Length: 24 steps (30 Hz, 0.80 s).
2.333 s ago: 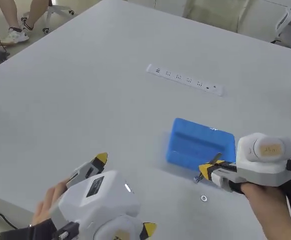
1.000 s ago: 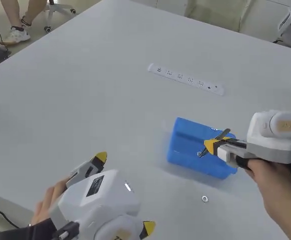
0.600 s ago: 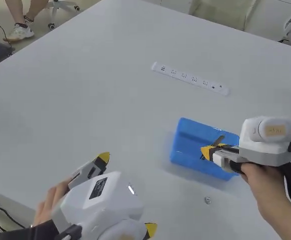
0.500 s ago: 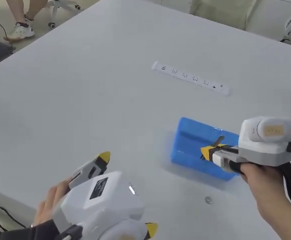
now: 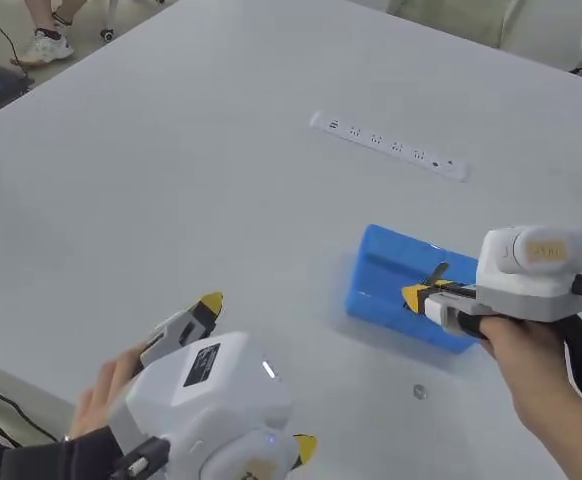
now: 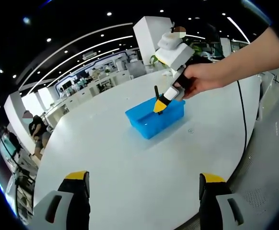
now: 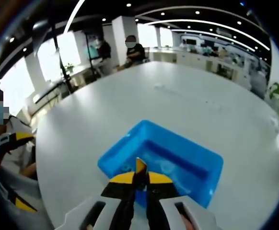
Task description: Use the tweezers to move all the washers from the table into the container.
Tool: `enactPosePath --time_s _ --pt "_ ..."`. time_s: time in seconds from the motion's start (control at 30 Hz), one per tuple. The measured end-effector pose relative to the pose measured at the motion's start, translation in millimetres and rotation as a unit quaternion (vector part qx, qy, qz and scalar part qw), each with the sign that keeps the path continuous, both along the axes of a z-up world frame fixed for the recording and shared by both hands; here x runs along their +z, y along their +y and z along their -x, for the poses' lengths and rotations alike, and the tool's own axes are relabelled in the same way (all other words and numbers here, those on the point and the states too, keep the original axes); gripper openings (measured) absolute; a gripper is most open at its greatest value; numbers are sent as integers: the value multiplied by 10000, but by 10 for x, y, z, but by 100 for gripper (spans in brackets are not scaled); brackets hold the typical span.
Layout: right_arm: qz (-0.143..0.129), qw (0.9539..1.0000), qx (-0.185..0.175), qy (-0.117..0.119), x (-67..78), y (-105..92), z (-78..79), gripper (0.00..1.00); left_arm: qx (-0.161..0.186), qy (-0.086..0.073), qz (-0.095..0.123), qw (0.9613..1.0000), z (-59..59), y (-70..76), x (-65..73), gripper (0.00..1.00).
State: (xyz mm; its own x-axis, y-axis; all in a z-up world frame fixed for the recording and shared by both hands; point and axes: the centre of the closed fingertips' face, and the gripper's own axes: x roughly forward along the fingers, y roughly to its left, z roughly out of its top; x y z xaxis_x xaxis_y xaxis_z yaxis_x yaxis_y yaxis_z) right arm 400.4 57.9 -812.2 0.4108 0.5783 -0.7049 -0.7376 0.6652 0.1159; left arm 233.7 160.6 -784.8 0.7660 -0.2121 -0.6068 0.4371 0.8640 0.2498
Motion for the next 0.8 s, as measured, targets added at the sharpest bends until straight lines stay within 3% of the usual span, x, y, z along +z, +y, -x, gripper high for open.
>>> enactPosePath --time_s 0.23,0.6,0.8 --pt "70 10000 -9 -68 5 -27 -21 4 11 -10 14 10000 -2 3 7 97" --pt "-276 9988 -130 -375 377 -67 28 4 17 -33 25 10000 -5 5 16 97" --pt "-512 9972 -258 -484 580 -138 222 4 14 -38 20 10000 -4 4 19 97"
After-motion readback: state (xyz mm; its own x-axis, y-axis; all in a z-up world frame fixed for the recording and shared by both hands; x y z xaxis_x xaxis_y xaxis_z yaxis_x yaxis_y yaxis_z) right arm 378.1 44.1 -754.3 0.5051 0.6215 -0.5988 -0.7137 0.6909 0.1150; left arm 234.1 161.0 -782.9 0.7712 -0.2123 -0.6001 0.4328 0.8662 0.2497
